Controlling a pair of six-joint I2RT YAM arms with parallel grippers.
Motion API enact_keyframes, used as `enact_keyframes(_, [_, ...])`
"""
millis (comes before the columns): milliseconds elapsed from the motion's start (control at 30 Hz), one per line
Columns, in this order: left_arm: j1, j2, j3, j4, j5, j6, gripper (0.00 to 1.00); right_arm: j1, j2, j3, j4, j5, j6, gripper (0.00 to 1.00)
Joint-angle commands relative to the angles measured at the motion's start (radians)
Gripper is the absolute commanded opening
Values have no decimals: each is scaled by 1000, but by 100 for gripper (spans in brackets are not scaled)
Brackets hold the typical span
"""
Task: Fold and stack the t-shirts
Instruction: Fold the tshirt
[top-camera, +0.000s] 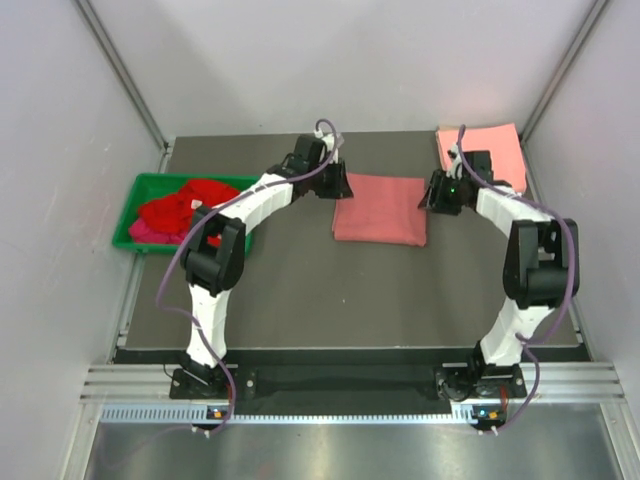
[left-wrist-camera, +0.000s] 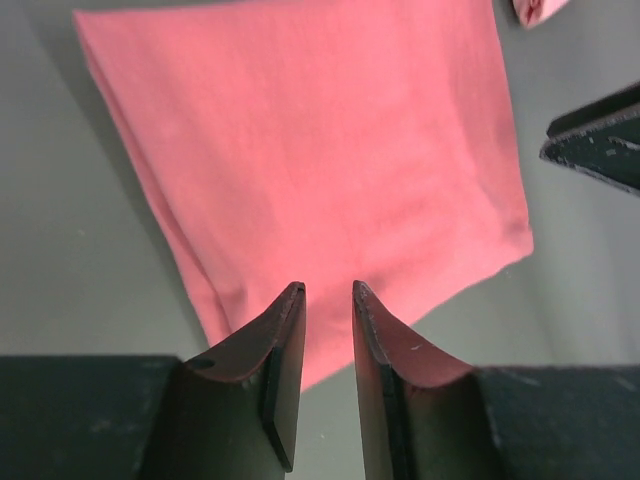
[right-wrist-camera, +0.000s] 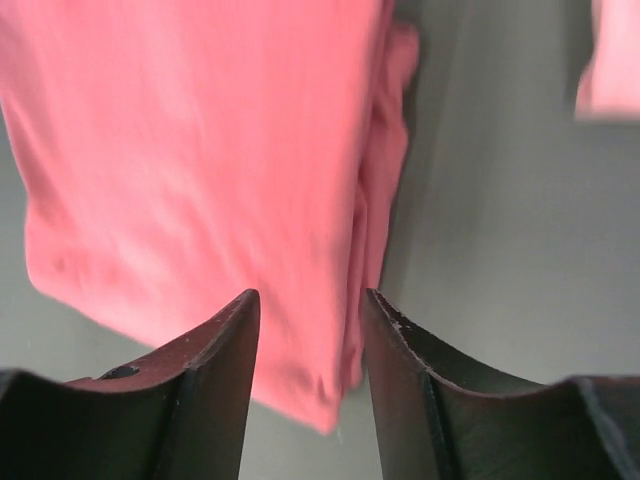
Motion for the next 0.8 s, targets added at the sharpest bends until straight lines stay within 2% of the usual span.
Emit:
enact_keyframes(0, [16, 46, 62, -27, 39, 4, 30, -19, 96, 106, -3, -29, -30, 47])
enact_keyframes(200, [22, 102, 102, -33, 16, 13, 30, -22, 245, 229, -6, -69, -35, 46])
enact_keyframes(233, [29, 112, 107, -35, 16, 13, 30, -52, 262, 252, -6, -72, -35, 46])
enact_keyframes(333, [39, 141, 118, -37, 12, 16, 29, -56, 316, 291, -4, -78, -35, 43])
enact_keyframes(367, [42, 153, 118, -37, 4, 19, 28, -59, 335, 295, 3, -76, -35, 40])
enact_keyframes(500, [61, 198, 121, -41, -13, 19, 23, -79, 360, 280, 39, -85, -12, 12])
enact_keyframes(533, [67, 204, 119, -41, -17, 19, 20, -89, 363, 271, 54, -96, -7, 9])
enact_keyframes(667, [79, 219, 122, -47, -40, 20, 18, -109, 380, 259, 86, -156, 2, 5])
enact_keyframes(767, [81, 213, 131, -56, -30, 20, 18, -114, 369, 254, 93, -165, 10, 9])
